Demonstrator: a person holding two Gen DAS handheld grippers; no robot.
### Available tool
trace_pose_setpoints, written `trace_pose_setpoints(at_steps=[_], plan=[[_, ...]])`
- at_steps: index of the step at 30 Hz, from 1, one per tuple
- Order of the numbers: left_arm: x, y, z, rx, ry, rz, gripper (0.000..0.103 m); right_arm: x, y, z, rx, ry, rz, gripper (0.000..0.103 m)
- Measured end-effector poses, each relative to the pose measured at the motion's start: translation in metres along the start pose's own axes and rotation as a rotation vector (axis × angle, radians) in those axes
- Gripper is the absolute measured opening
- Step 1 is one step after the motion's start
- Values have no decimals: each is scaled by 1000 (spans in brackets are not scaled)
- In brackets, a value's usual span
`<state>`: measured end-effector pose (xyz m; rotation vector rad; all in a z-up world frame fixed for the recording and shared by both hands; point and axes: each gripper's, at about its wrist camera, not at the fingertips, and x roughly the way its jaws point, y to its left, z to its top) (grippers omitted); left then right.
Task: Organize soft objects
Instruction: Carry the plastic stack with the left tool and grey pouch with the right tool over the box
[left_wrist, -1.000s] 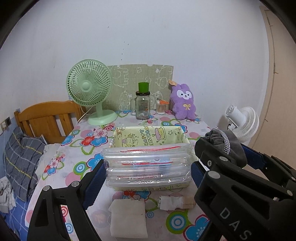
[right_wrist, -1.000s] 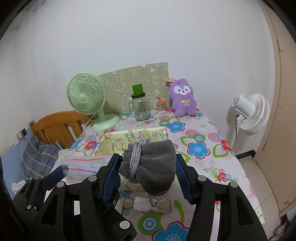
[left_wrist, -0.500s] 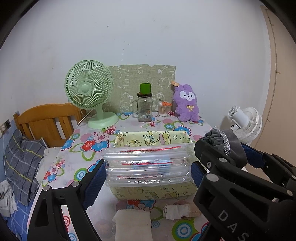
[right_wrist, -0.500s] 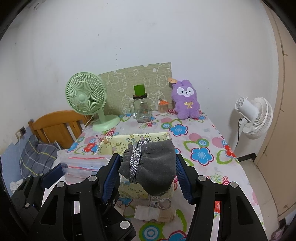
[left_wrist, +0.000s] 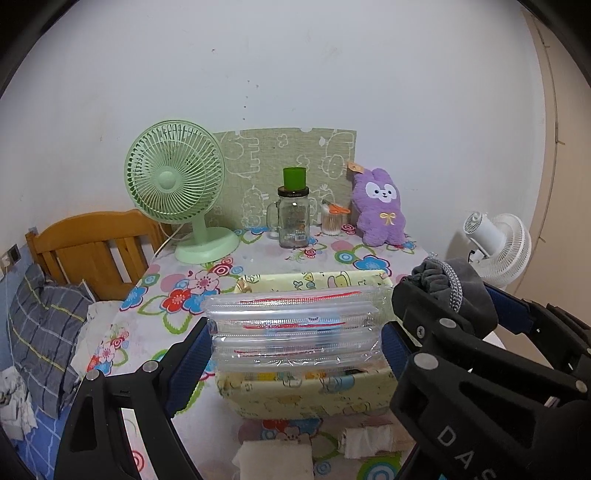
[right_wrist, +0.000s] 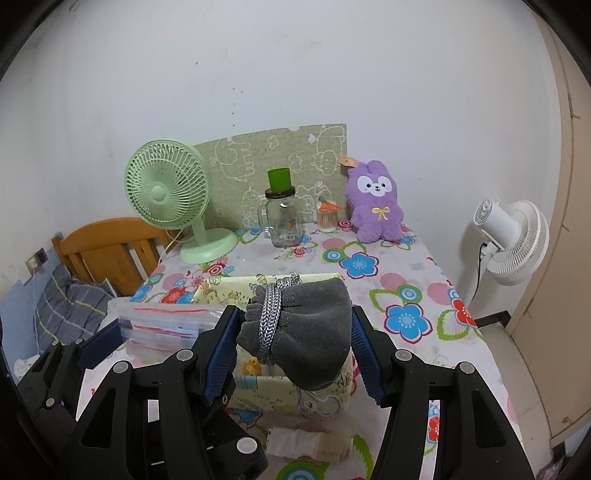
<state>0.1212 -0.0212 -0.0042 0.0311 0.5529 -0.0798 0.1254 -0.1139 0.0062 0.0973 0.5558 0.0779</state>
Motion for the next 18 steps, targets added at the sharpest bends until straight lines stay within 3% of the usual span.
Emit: trace_pose_setpoints(at_steps=[18], plan=[[44, 6, 16, 14, 24, -8, 91, 44, 2, 19, -11, 19, 16, 62]])
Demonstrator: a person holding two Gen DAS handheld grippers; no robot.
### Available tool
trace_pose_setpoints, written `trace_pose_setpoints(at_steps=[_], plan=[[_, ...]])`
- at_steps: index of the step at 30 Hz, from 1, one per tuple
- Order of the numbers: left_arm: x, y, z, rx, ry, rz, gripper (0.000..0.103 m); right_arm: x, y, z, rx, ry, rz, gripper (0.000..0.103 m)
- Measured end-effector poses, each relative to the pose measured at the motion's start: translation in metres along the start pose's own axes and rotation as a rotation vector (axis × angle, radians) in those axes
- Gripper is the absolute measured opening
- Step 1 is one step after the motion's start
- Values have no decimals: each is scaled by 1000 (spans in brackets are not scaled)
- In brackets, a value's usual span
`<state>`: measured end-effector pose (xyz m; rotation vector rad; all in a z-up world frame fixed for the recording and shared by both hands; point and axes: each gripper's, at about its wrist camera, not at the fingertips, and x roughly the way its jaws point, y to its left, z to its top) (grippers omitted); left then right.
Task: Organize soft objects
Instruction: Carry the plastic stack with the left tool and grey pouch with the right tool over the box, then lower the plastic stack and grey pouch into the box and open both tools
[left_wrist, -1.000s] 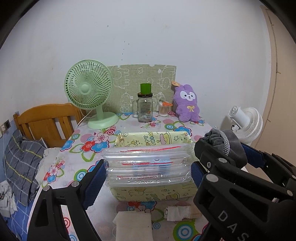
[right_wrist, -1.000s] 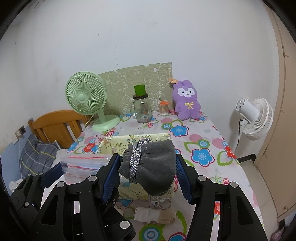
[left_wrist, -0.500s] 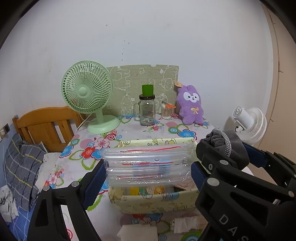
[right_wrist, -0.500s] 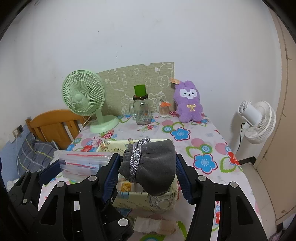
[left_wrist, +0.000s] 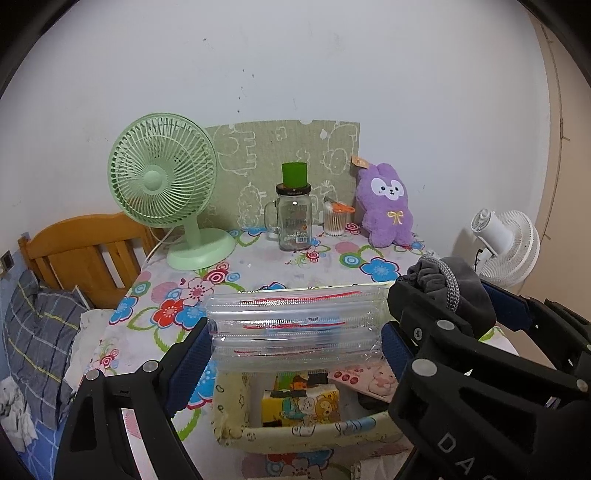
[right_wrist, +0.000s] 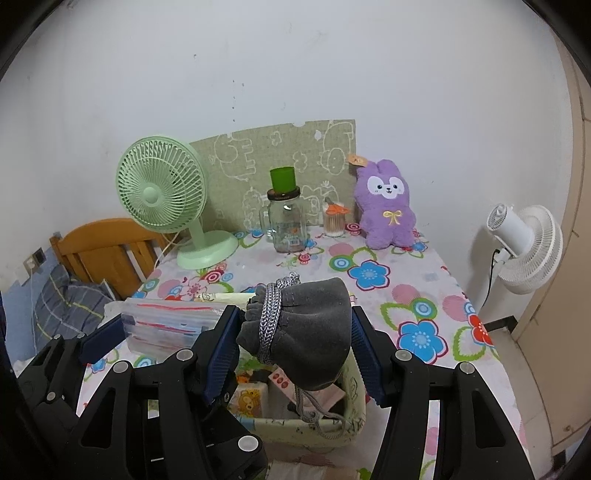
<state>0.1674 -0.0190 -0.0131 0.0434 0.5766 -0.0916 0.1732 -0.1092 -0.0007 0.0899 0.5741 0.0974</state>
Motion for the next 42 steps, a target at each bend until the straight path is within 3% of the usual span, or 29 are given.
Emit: trace_pose_setpoints(at_steps=[11, 18, 20, 27, 30, 32, 42], plan=[[31, 3, 0, -7, 45, -5, 91, 32, -3, -1, -7, 38, 24, 62], [48, 5, -2, -3, 85, -7, 95, 47, -7, -3, -13, 63, 39, 62], [55, 6, -2, -6, 117, -33, 101, 52, -9, -4, -7, 72, 47, 62], [65, 10, -6, -17, 159, -49, 102, 65, -10, -6, -10, 94, 79, 63], [69, 11, -8, -15, 167, -59, 103, 68, -9, -7, -17, 98, 90, 66], [70, 9, -9, -4, 171, -80, 103, 70, -8, -7, -27, 104, 105, 83], [68, 5, -13, 26, 172, -86, 103, 69, -7, -9, -71, 103, 102, 86]])
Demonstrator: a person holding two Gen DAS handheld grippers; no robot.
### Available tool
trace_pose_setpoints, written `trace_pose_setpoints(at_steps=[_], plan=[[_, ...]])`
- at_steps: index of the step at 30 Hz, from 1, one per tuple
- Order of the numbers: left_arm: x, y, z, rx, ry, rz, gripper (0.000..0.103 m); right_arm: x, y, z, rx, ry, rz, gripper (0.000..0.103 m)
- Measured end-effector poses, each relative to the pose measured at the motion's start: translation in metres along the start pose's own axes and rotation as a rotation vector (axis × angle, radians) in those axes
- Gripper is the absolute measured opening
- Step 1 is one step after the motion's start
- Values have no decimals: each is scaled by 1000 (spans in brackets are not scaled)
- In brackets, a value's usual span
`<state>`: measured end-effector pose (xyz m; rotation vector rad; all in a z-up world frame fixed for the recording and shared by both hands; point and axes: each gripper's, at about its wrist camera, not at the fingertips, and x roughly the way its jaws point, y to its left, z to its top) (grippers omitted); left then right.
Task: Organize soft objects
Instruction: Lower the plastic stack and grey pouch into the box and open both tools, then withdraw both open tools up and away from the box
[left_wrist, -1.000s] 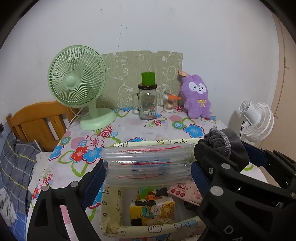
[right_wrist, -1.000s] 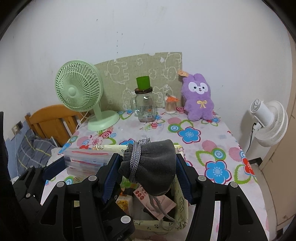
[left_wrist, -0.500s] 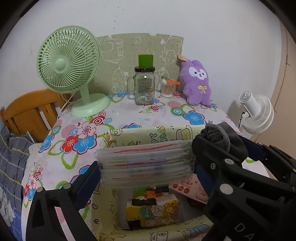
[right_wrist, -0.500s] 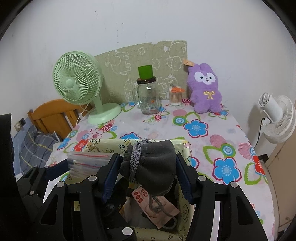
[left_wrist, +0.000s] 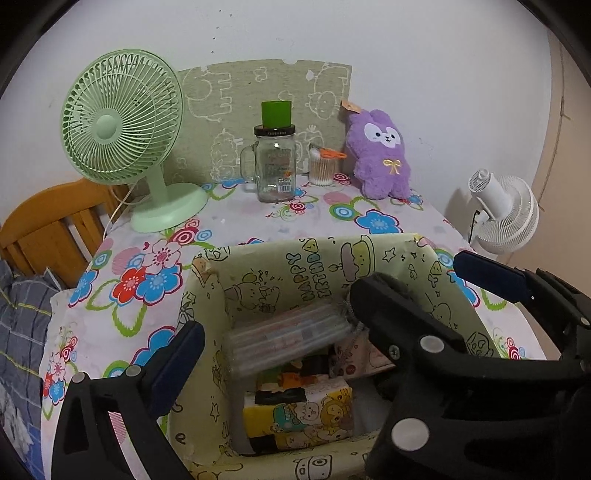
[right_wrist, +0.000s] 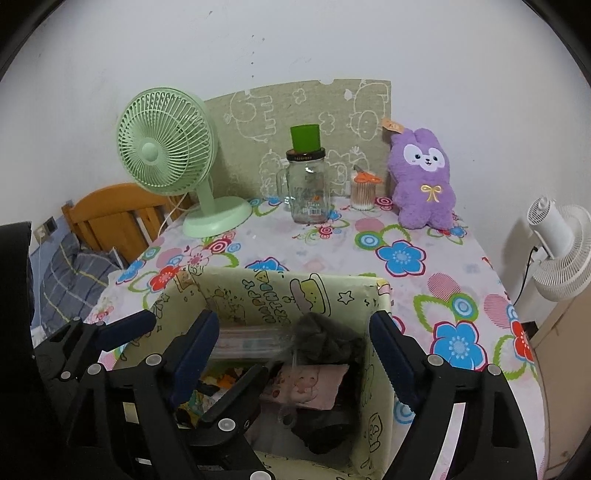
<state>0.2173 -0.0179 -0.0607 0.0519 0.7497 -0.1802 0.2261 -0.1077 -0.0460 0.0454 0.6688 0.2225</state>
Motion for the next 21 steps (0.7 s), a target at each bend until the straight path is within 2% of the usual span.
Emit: trace_pose_setpoints(at_steps=[12, 17, 21], plan=[[-21, -4, -4, 0, -23, 18, 103, -16, 3, -4, 17, 1, -11, 86], [-35, -8, -5, 6, -44, 22, 103, -30, 4, -5, 31, -10, -24, 92], [-46, -11, -8, 6, -60, 19, 103, -44, 4, -8, 41, -28, -30, 93]])
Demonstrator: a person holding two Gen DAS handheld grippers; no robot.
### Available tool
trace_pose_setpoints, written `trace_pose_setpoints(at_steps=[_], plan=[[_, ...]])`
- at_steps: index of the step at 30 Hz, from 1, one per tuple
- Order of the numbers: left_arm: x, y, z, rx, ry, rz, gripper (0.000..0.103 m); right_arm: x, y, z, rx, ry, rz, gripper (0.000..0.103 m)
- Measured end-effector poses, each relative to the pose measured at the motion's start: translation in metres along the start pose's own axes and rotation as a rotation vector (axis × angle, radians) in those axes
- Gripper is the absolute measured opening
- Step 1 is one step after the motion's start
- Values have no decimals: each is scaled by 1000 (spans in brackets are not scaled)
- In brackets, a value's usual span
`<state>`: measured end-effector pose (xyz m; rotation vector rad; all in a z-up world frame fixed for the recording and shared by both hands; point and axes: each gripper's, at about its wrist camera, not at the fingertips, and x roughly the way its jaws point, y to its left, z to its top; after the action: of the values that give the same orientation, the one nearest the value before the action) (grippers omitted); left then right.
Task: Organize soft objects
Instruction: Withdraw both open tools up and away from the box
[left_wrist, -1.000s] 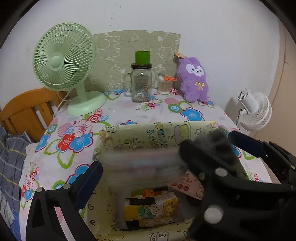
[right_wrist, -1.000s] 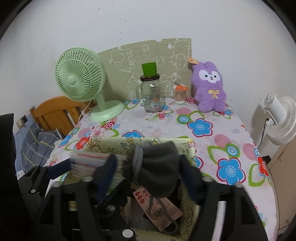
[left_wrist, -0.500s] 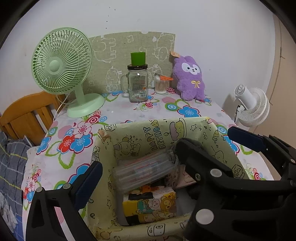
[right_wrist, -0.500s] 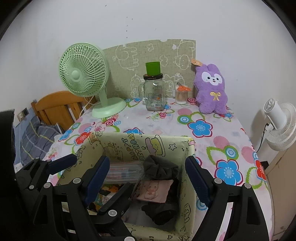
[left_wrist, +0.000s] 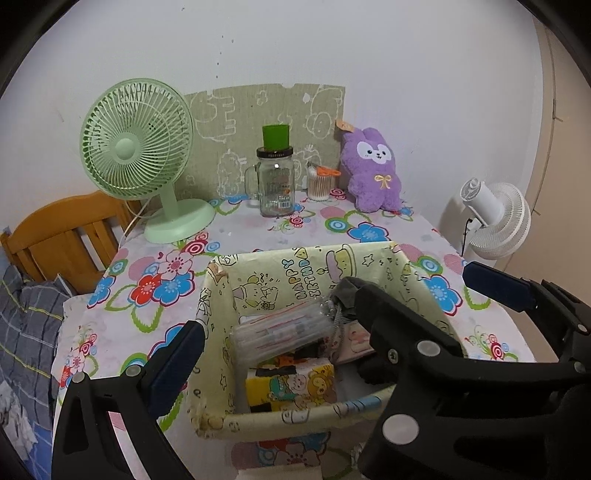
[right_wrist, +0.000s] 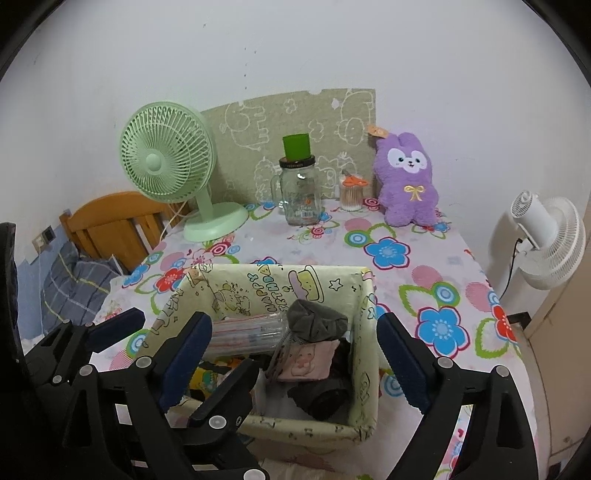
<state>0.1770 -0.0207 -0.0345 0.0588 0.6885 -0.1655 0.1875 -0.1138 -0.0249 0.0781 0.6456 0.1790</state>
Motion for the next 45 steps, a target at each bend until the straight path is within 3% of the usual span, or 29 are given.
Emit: trace_pose_setpoints(at_steps=[37, 45], plan=[[-93, -20, -28, -13, -114, 6, 103, -103, 8, -25, 25, -124, -51, 101], [-104, -23, -34, -17, -129, 3, 103, -122, 9, -33, 36, -156, -108, 103]])
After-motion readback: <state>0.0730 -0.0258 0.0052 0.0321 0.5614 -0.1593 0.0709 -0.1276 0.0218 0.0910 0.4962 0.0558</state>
